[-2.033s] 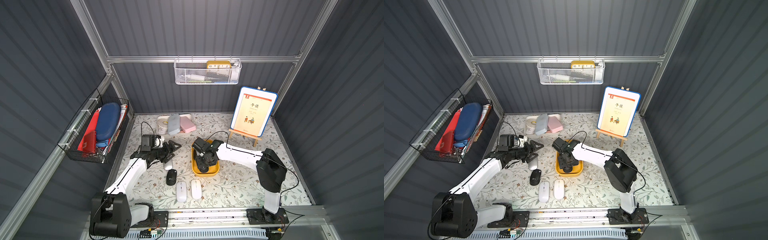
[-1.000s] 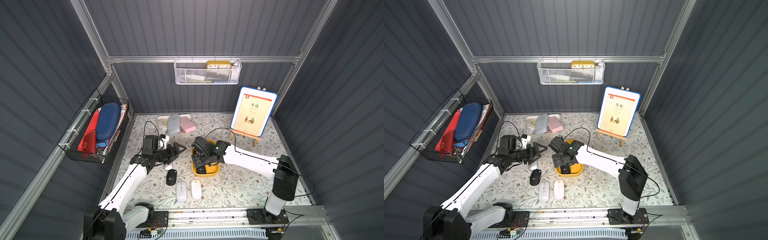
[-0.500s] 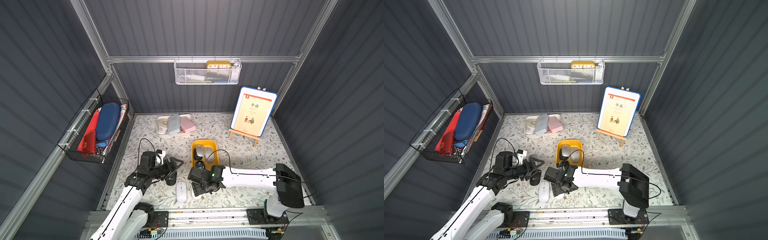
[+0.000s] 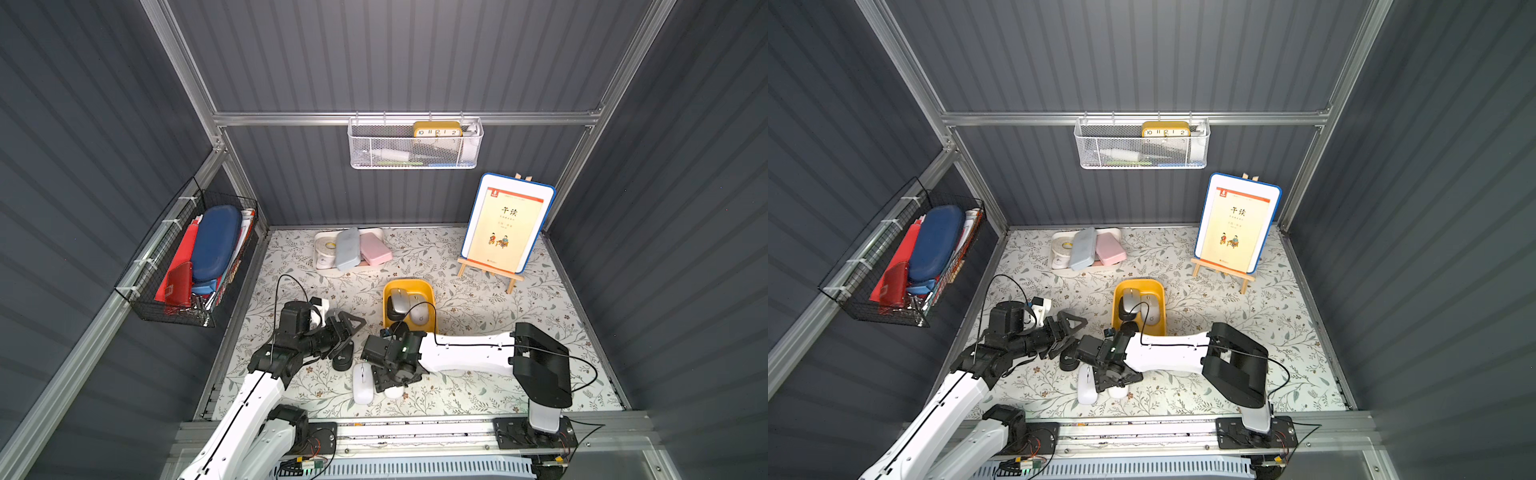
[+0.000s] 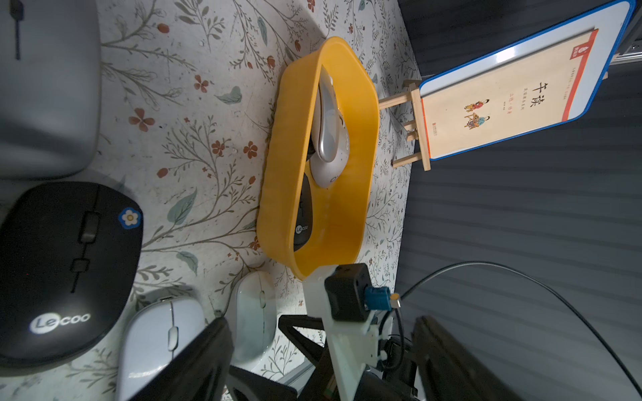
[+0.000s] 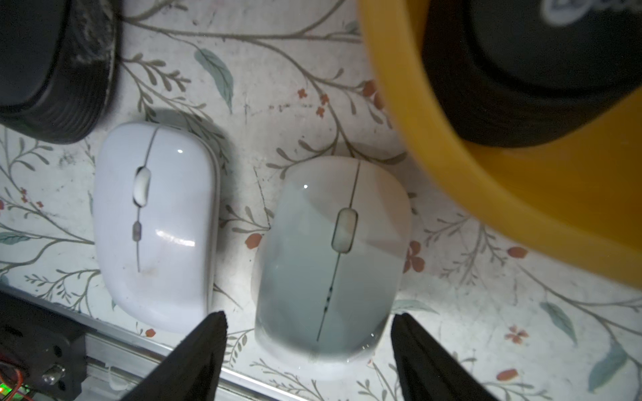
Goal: Put the mouse in the storage box
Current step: Pick up the mouse from the center of the board.
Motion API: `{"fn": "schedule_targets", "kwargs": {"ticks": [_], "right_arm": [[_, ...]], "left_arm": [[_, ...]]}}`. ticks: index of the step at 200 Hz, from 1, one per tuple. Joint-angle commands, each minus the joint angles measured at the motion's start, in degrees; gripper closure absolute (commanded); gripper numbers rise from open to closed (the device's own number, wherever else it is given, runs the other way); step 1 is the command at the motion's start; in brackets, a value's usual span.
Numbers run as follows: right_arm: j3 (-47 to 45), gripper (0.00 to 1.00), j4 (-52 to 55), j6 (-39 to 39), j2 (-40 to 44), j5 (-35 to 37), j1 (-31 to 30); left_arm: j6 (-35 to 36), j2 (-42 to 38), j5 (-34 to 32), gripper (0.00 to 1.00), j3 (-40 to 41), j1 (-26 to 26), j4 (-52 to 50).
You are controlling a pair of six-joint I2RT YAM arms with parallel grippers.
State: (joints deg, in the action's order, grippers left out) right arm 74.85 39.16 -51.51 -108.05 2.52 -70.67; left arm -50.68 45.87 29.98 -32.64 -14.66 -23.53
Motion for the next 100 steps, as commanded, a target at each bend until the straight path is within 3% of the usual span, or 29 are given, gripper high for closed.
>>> {"fn": "schedule_targets", "kwargs": {"ticks": [1,43,100], "right_arm": [[-0.1,0.22,1.2,-1.3,-1.8,-1.7,0.4],[-2.8,0.24,-0.7,-1.8,-3.1,-1.6,0.9],[-5.3,0.38,-4.1,-2.0,-2.2,-0.1,0.4]], "left_arm": [[0.4,1.0,0.3,0.15,-1.6,-0.2,0.5],[-0.2,0.4,0.1,0.15,-0.8,-0.2,1.4],[-0.7,0.0,0.5,0.15,-0.3,-0.2,1.9]]}}
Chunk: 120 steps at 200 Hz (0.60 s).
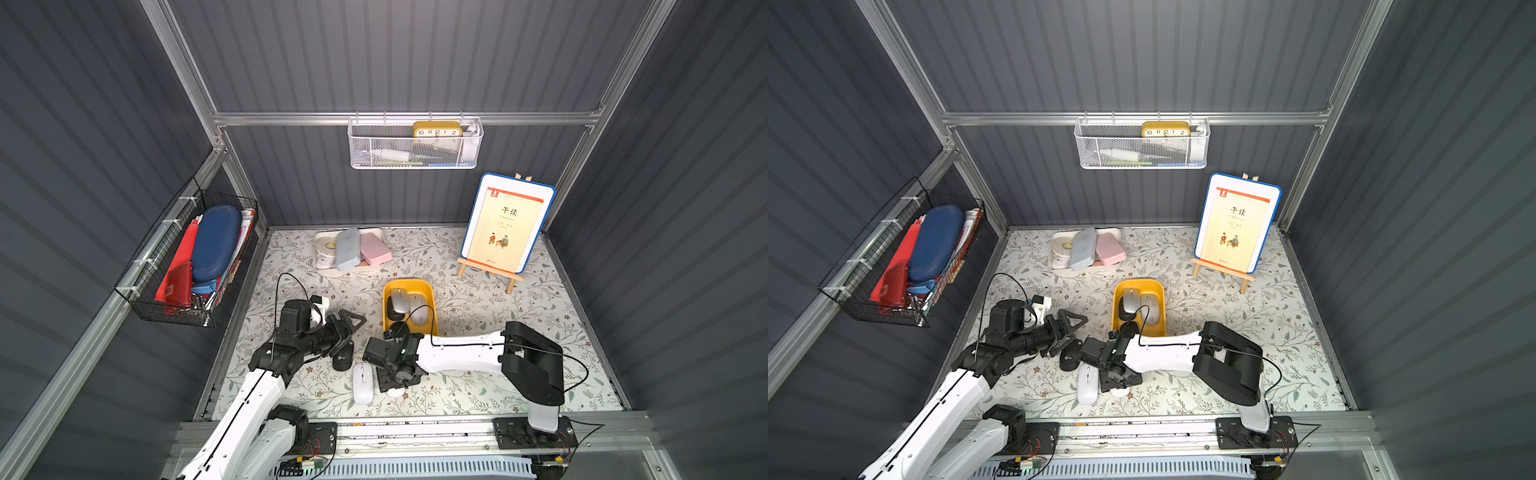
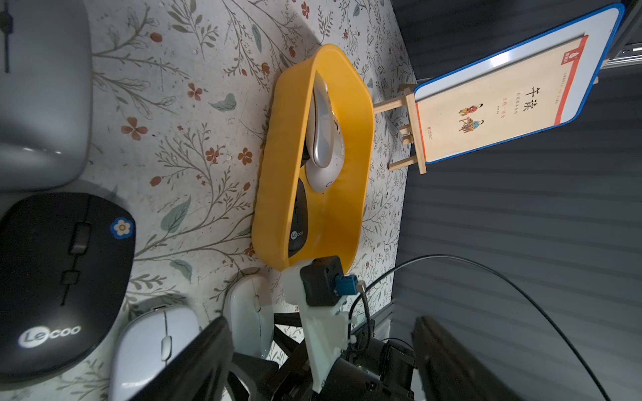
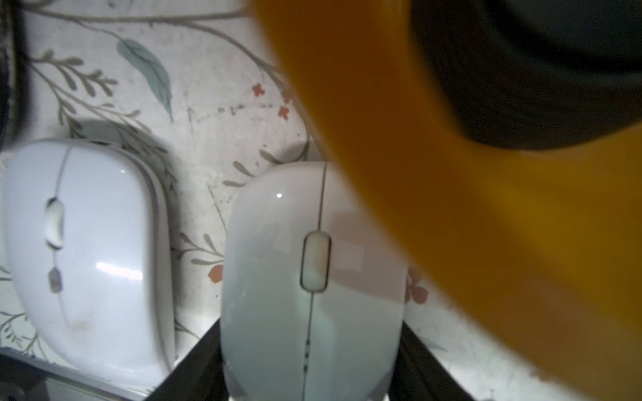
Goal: Put the mouse in the storage box
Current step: Pick up the mouse from the center of the board.
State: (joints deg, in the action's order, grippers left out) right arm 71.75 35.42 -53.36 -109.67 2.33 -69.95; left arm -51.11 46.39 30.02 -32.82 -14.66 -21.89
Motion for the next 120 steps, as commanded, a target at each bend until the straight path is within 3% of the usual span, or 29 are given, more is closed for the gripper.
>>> {"fn": "schedule_targets", "kwargs": {"ticks": [1,69,120], "right_arm": [[-2.2,0.38,-0.3,-0.1,-0.5,0.1,-0.3],[5.2,0.39,7.2,5.4,4.5,5.9,-5.0],[7.8,0.39,10.8,7.8,13.2,13.4,-4.5]], "left_arm": [[-0.3,-0.5,0.5,0.15,-0.2,-0.2,0.3],[-1.0,0.8,0.4,0.15,-0.1,-0.2,1.9],[-0.4,1.9,-1.3,0.15,-2.6,-0.2,1.4]]}}
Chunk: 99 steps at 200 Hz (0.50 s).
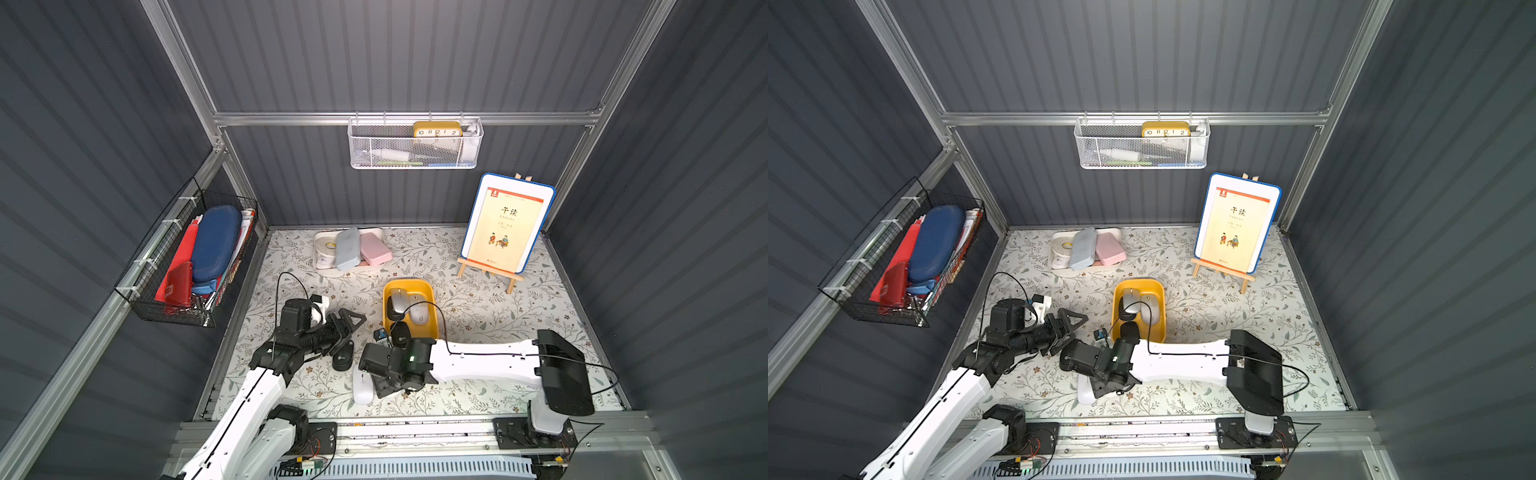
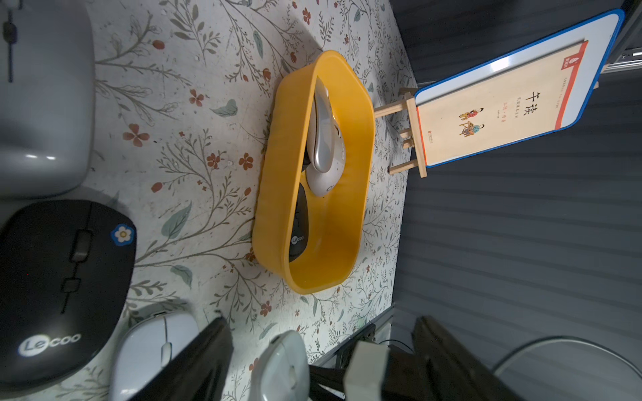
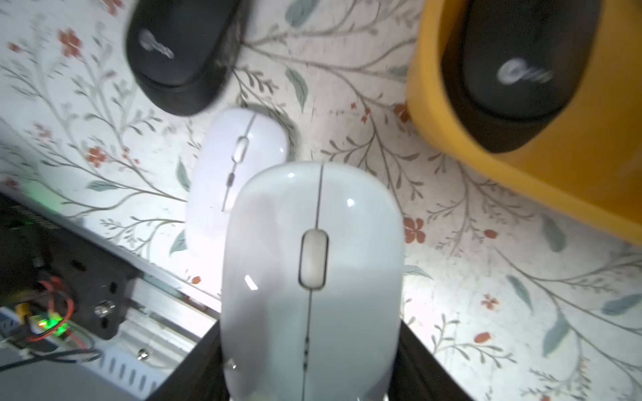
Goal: Put the mouse in the storage box
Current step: Pick up the mouse from the center of the board, then place the mouse in the storage box.
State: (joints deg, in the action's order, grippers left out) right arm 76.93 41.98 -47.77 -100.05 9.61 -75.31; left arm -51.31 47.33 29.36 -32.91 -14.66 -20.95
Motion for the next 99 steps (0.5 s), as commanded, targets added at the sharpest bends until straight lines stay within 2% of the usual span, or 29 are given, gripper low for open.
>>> {"fn": "schedule_targets", "kwargs": {"ticks": [1,30,63,99], "right_arm": [[2.6,0.39,4.4,2.2,3.7,6.3,1.0],[1.6,0.39,5.8,6.4,7.8,10.1,6.6],[-1.2,0.39,0.7,13.1,10.2,3.9,19.0],[0.6,0.39,-0.3,17.9,5.0,-0.2,26.2]], "left_arm": [[-0.2,1.0,-0.7,0.15,-2.6,-0.2,0.5],[1.0,7.5,-0.9,0.15,-6.5,-0.2,4.0],[8.1,22.2,2.0,0.15,-16.1,-0.1,6.6],[10.7,33.3,7.9,0.19,-22.3,-0.5,10.9]]}}
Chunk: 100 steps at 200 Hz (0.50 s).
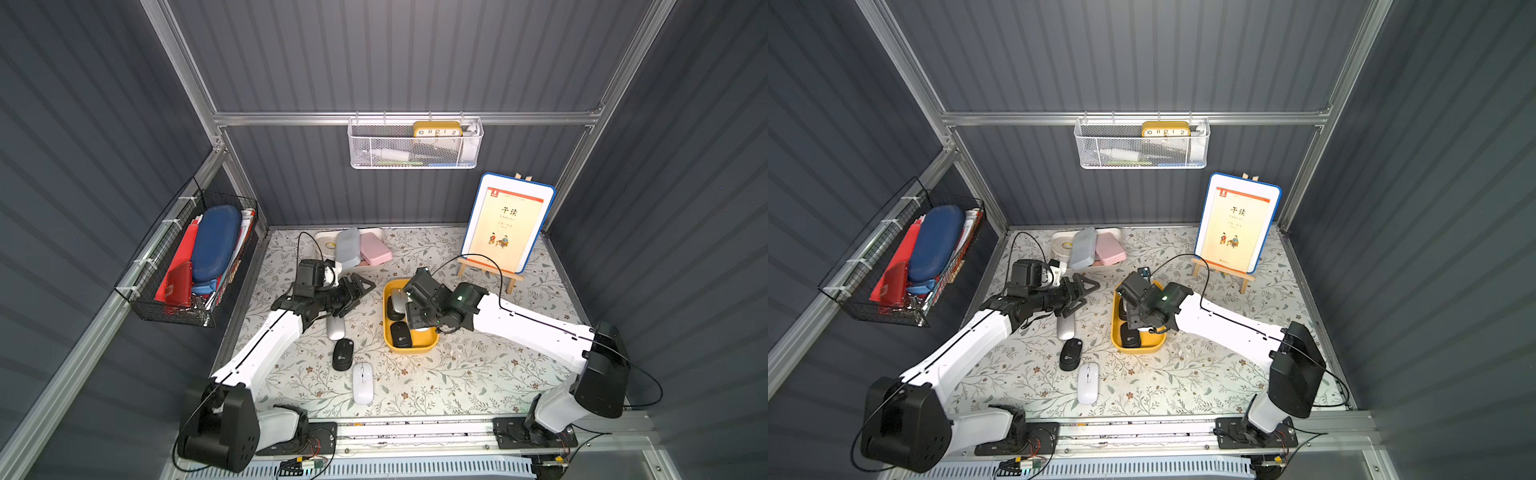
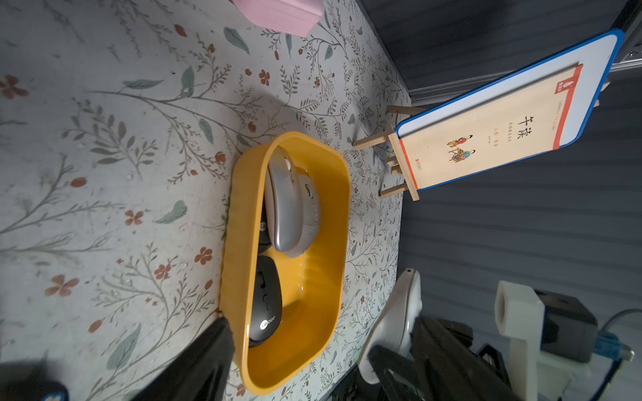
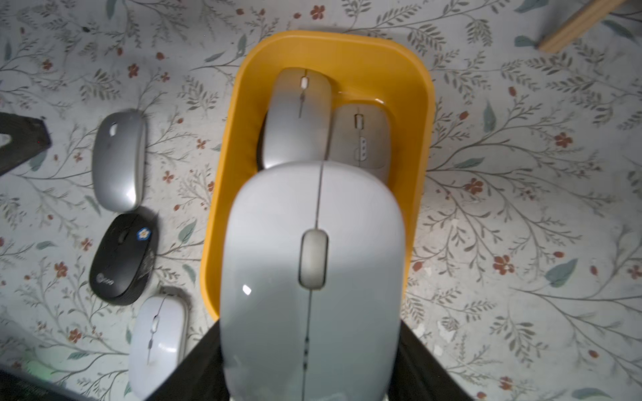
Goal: Put the mouse in the storage box
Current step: Place the mouse in the storage box.
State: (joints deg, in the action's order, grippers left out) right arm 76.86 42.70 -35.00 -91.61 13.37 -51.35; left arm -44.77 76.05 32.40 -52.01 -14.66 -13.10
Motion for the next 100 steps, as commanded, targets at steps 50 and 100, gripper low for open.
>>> {"fn": "schedule_targets", "kwargs": {"ticks": [50,100], "right_arm": [[1.3,0.39,-1.8,6.3,-10.9,-8.5,4.1],[0.7,0.38,-4.9,6.6,-15.0,-10.4,4.1]], "left_arm": [[6.0,1.5,-1.5,0.23,-0.2,-3.6,-6.3],[4.6,-6.0,-3.6,0.21,6.5,-4.9,-10.8]]}}
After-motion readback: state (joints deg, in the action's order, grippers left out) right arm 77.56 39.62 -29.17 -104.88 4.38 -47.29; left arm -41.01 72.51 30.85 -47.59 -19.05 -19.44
